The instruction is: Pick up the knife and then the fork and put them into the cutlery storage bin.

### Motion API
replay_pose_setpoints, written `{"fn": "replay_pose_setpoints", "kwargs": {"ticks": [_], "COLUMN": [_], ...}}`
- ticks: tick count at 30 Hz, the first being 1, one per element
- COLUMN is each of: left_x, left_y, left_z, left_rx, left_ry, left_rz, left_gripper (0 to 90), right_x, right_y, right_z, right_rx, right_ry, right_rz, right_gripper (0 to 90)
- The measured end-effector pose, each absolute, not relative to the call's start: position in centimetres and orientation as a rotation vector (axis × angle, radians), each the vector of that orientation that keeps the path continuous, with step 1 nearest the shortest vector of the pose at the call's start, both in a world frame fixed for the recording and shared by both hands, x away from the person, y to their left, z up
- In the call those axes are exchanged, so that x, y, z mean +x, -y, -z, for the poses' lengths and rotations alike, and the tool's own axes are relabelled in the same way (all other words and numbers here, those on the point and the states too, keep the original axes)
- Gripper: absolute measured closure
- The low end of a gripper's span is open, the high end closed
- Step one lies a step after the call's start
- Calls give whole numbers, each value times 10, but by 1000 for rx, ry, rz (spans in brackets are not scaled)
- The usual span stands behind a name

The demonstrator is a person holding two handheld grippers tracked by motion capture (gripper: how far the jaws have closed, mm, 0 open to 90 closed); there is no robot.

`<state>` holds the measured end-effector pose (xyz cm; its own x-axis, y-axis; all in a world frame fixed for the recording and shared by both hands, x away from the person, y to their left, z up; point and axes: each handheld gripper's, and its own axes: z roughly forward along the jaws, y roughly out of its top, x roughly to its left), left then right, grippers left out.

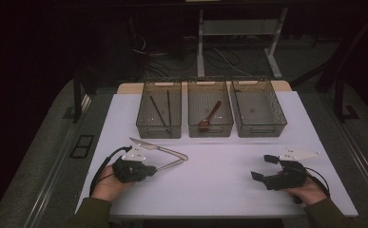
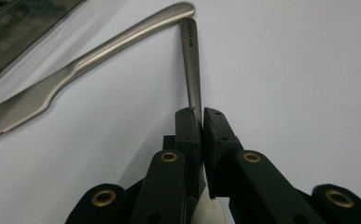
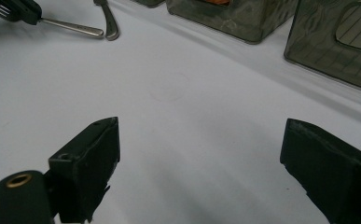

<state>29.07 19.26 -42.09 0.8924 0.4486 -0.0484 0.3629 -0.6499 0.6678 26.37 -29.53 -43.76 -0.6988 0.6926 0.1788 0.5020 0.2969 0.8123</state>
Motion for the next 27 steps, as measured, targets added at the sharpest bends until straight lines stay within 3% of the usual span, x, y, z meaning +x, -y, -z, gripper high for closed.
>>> {"fn": "replay_pose_setpoints", "kwargs": {"ticks": [15, 27], "left_x": [286, 292], "left_y": [-157, -98], "left_z": [399, 387], "left_rx": [2276, 2284], "left_ry": [-429, -252], "left_rz": [-112, -61], "left_gripper": [849, 849], "right_x": [264, 275], "right_y": [304, 291], "right_z": [418, 402], "right_rx": [1069, 919], "right_ry": [-2427, -2555], "right_rz": [-1421, -1418], "right_gripper": [125, 224]}}
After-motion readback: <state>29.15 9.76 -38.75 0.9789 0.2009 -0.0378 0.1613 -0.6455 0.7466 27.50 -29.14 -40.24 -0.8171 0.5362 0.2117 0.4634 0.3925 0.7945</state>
